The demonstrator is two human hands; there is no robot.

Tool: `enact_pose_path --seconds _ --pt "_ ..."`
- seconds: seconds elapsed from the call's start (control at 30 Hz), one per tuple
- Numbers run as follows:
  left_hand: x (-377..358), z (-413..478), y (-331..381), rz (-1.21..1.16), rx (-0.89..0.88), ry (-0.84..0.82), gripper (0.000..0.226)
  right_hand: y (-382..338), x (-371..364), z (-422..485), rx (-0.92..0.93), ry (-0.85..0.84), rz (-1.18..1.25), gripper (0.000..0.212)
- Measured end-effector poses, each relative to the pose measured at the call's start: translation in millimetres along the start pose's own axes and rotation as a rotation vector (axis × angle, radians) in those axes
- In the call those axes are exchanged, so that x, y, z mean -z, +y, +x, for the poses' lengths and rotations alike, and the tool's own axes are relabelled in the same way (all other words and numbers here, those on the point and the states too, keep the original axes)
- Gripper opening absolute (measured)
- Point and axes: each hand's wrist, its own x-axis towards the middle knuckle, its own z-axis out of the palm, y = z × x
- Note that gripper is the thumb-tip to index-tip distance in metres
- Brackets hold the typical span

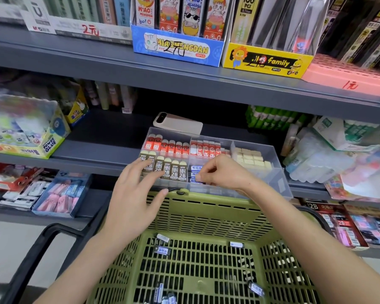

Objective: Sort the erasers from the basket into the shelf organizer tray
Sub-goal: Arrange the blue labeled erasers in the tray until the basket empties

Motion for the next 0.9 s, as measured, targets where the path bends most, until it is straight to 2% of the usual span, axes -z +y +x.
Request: enact_pose_path --seconds 0.13,0.2,0.27,0.33,0.4,0.43,0.47,0.5,0.57,0.6,0.67,0.73,0.83,0.9 --pt "3.6 -2.5 3.4 0.002 -0.006 0.042 0.030 -3.7 4.1 -14.1 0.054 0.041 0.002 0.028" --pt "6.9 -7.8 5.6 -0.020 -0.010 0.070 0.031 -1.0 5.4 -29.1 0.146 0.190 -0.028 0.027" --pt "8.4 -15.6 9.0 -0.065 -0.035 0.072 0.032 8.3 4.0 -52.7 0.237 0.306 0.093 0.018" --pt "5.1 -23.9 11.1 -0.109 -0.063 0.002 0.035 26.4 -0.2 -79.3 0.240 0.251 0.295 0.014" --pt "-2.4 -28.1 8.3 -0.136 -0.098 -0.148 0.036 55.7 -9.6 -99.7 0.114 0.120 0.457 0.013" --pt "-7.8 -28.6 5.1 -0.143 -0.112 -0.246 0.035 74.6 -16.4 -105.7 0.020 0.069 0.461 0.012" --pt "-14.9 -28.7 1.1 -0.143 -0.128 -0.349 0.034 97.2 -24.7 -109.5 -0.084 0.037 0.360 0.010" --pt "-24.7 -29.0 -3.8 -0.122 -0.150 -0.437 0.035 121.6 -34.2 -112.2 -0.194 -0.007 0.147 0.011" --pt "-49.5 -30.7 -13.3 0.021 -0.190 -0.588 0.041 161.1 -57.0 -116.5 -0.434 -0.198 -0.359 0.033" --pt "-62.2 -31.7 -16.1 0.132 -0.217 -0.660 0.044 174.0 -69.1 -117.9 -0.527 -0.296 -0.535 0.045" --pt "-86.1 -35.9 -19.8 0.348 -0.295 -0.784 0.045 187.6 -87.1 -118.8 -0.603 -0.392 -0.631 0.052" --pt "-105.1 -40.9 -23.6 0.504 -0.369 -0.841 0.040 194.9 -95.6 -116.1 -0.593 -0.404 -0.631 0.052" --pt "-119.4 -47.3 -27.3 0.659 -0.413 -0.844 0.031 203.6 -102.7 -117.0 -0.552 -0.405 -0.681 0.045" --pt "-128.1 -54.8 -31.6 0.718 -0.416 -0.835 0.033 209.6 -110.3 -120.9 -0.514 -0.385 -0.731 0.037"
